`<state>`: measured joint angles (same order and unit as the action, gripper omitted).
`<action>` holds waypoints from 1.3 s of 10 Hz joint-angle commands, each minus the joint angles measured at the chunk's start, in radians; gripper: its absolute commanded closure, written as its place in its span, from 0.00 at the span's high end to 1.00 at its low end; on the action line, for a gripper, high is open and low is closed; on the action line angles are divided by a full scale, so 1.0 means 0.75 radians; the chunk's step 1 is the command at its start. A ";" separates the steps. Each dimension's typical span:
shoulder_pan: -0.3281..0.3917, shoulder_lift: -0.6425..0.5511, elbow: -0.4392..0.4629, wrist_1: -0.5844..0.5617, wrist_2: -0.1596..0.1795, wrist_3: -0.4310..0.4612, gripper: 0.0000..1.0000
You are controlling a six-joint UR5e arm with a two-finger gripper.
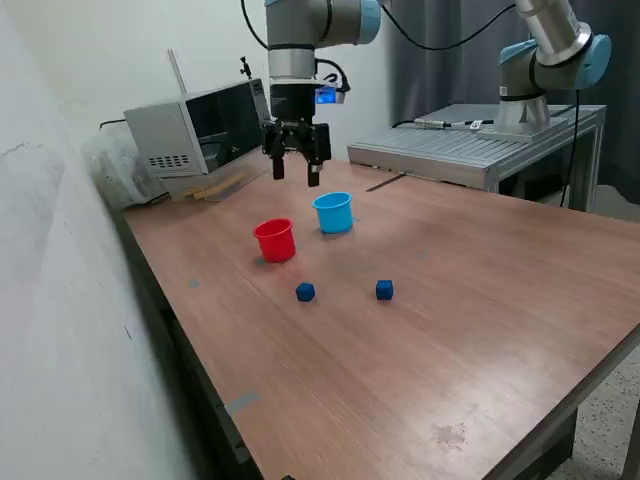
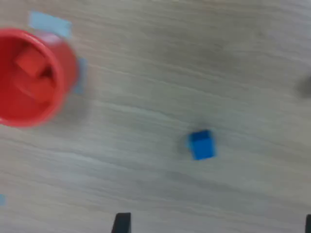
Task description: Place red objects in the red bin, and blue objects in the blue bin.
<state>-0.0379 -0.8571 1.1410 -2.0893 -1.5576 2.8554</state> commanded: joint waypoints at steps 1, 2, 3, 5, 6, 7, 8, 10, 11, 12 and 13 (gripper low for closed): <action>0.083 0.022 -0.008 0.026 0.017 -0.101 1.00; 0.099 0.063 -0.010 0.027 0.015 -0.127 1.00; 0.106 0.101 -0.016 0.027 0.015 -0.138 1.00; 0.108 0.161 -0.034 0.051 0.019 -0.201 1.00; 0.120 0.185 -0.032 0.073 0.021 -0.256 1.00; 0.136 0.208 -0.020 0.082 0.021 -0.307 1.00; 0.159 0.218 -0.020 0.084 0.021 -0.316 1.00; 0.187 0.227 -0.018 0.082 0.021 -0.318 1.00; 0.196 0.233 -0.020 0.082 0.019 -0.318 1.00; 0.198 0.245 -0.020 0.082 0.019 -0.316 1.00; 0.198 0.259 -0.020 0.082 0.019 -0.316 1.00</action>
<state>0.1066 -0.6760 1.1262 -2.0279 -1.5428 2.6187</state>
